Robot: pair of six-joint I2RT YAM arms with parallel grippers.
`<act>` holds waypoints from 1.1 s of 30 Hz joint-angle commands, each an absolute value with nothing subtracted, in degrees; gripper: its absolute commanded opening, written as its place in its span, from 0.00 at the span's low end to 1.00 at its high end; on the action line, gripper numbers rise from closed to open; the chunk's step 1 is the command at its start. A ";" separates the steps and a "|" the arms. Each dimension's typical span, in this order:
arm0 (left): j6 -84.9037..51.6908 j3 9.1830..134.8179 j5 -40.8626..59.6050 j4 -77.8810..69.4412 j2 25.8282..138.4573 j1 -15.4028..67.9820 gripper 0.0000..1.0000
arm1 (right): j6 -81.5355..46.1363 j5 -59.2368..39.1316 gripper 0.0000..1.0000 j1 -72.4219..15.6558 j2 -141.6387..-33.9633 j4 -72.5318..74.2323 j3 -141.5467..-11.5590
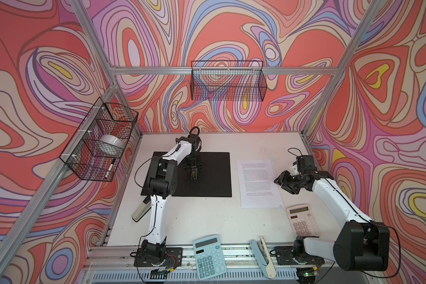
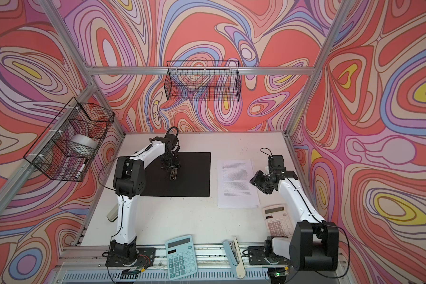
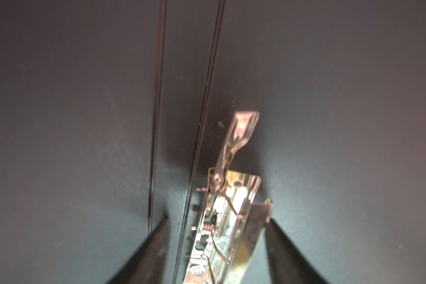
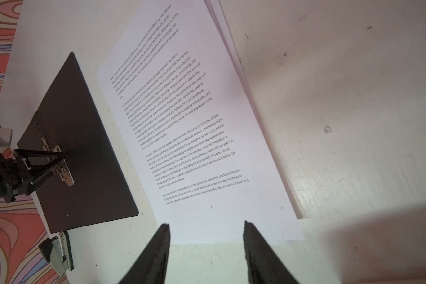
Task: Put the files into the folder
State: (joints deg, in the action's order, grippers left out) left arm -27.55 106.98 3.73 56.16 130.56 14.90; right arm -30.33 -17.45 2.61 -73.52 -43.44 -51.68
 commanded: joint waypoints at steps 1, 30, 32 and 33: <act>-26.56 105.81 4.41 57.61 125.60 14.50 0.85 | -28.69 -13.47 0.52 2.72 -75.49 -45.59 -51.65; -8.62 94.04 16.83 49.28 97.79 17.84 0.96 | -23.84 -14.29 0.53 3.16 -89.71 -50.29 -52.77; -8.61 93.76 16.70 49.22 97.26 17.84 0.96 | -23.70 -15.85 0.53 3.16 -89.99 -50.01 -52.39; -8.61 93.50 16.62 49.04 96.94 17.80 0.96 | -23.69 -16.73 0.53 3.16 -90.21 -49.72 -52.15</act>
State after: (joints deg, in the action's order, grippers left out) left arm -10.07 94.63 16.32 49.45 99.37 18.02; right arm -24.62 -14.48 2.85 -89.45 -49.12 -51.64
